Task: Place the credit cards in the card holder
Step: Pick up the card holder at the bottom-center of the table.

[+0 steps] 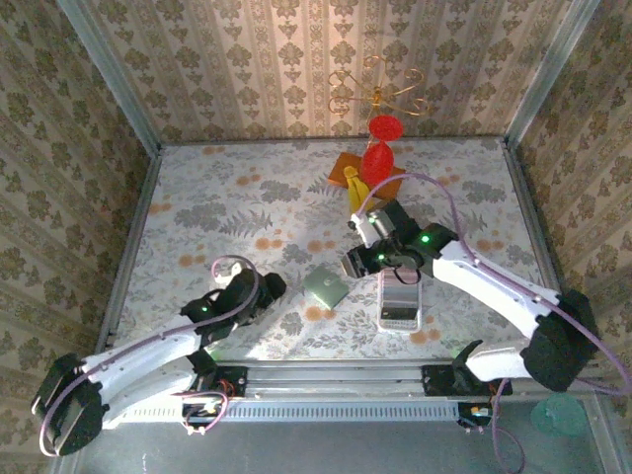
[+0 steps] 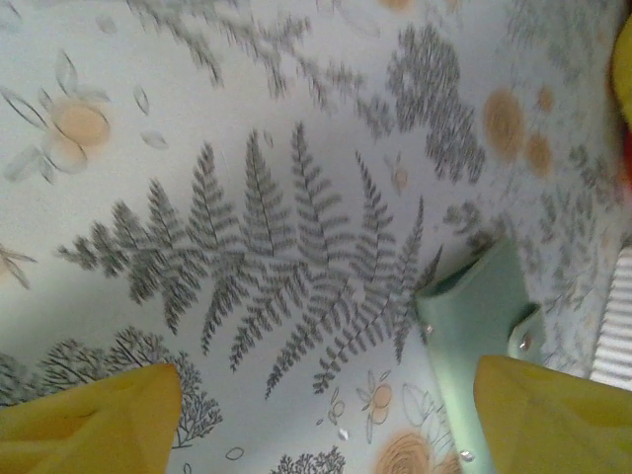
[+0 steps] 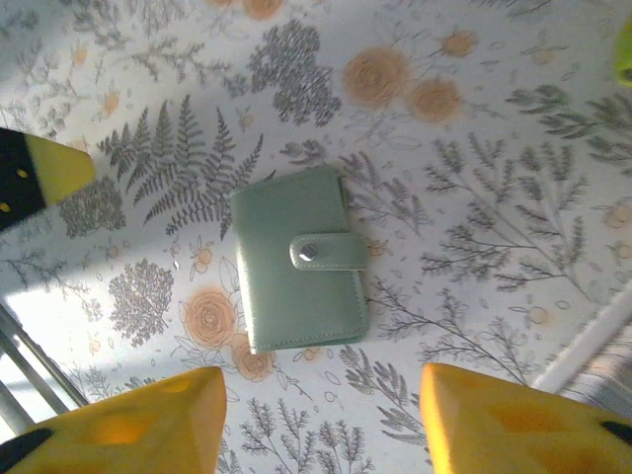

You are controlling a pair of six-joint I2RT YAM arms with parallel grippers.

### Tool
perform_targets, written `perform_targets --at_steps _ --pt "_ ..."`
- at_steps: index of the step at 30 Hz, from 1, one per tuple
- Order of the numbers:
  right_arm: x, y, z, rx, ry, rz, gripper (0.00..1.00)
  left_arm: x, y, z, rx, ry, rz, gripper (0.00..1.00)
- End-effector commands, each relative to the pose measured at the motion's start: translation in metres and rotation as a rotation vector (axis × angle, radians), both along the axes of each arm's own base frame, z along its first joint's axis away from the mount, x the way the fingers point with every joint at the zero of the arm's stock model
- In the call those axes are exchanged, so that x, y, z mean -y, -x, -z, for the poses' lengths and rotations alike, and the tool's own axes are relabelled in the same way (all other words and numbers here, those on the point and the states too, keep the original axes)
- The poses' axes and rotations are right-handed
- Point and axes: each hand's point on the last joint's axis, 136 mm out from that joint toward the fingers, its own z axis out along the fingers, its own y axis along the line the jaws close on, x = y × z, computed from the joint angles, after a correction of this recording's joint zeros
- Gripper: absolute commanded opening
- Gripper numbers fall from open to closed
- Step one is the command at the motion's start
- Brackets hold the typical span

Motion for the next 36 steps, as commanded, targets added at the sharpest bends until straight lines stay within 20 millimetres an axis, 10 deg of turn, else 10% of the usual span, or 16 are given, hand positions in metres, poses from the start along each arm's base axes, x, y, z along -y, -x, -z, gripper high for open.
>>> perform_targets --at_steps 1,11,36 --pt "0.0 -0.001 0.021 -0.047 0.088 -0.015 0.48 0.027 -0.009 -0.011 0.049 0.109 -0.032 0.76" --pt "-0.022 -0.012 0.063 -0.117 0.175 -0.019 0.26 0.091 -0.015 -0.007 0.034 0.166 0.085 0.66" --pt "-0.025 0.007 0.137 -0.258 0.29 -0.003 0.13 0.101 -0.015 0.033 -0.078 0.253 0.059 0.45"
